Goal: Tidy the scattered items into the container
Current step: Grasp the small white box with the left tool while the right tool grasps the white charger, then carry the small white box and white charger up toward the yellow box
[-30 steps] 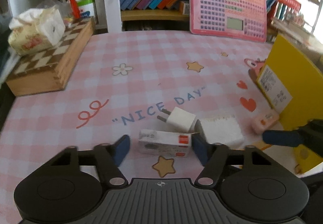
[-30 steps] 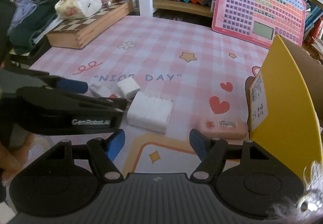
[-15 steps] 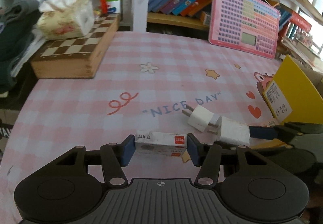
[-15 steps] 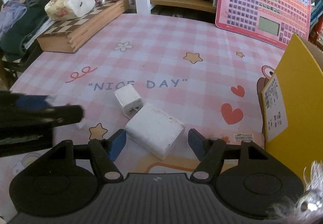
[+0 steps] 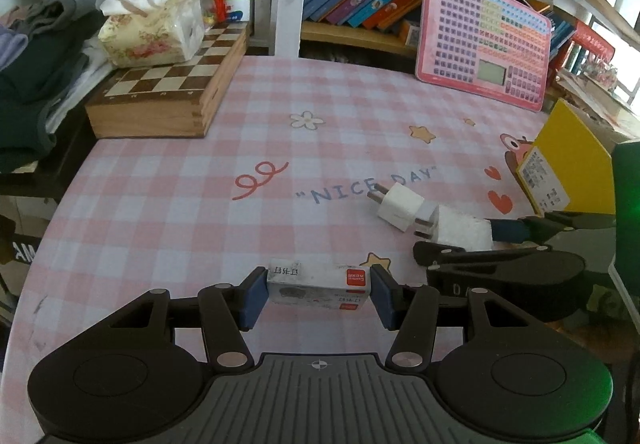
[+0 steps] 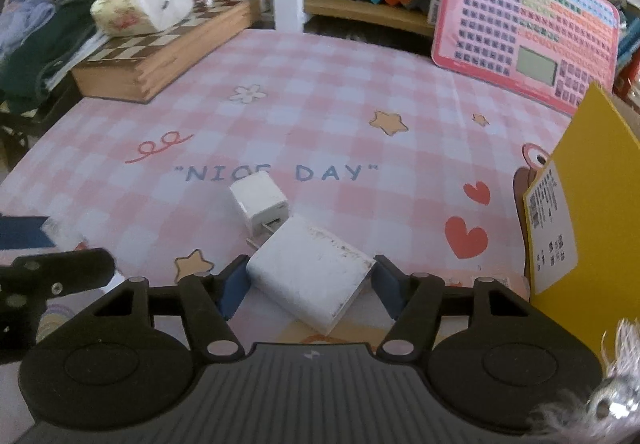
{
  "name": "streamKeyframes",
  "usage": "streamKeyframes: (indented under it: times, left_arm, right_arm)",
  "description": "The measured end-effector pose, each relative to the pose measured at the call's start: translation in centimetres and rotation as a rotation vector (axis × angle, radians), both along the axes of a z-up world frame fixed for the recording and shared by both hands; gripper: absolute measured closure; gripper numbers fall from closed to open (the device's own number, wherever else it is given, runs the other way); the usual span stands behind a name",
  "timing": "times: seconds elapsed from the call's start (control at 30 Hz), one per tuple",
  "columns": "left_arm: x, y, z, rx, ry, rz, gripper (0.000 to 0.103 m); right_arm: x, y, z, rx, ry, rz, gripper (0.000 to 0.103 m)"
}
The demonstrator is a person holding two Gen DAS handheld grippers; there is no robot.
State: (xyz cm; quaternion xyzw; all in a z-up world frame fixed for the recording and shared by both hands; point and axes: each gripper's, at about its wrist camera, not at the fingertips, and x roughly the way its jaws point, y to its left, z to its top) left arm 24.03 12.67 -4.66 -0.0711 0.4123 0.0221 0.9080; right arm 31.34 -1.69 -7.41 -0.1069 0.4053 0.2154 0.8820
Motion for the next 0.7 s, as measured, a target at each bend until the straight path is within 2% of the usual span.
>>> streamKeyframes:
  times: [0.33, 0.7]
  left_arm:
    - [-1.5, -0.6, 0.9, 0.001, -0.015, -0.042, 0.050]
    - [-6.0, -1.0, 3.5, -0.017, -0.066, -0.068, 0.050]
  right_arm:
    - [-2.6, -0.6, 1.8, 0.022, 0.018, 0.041, 0.040]
    - [-6.8, -2.8, 4.4, 0.056, 0.006, 0.016, 0.040]
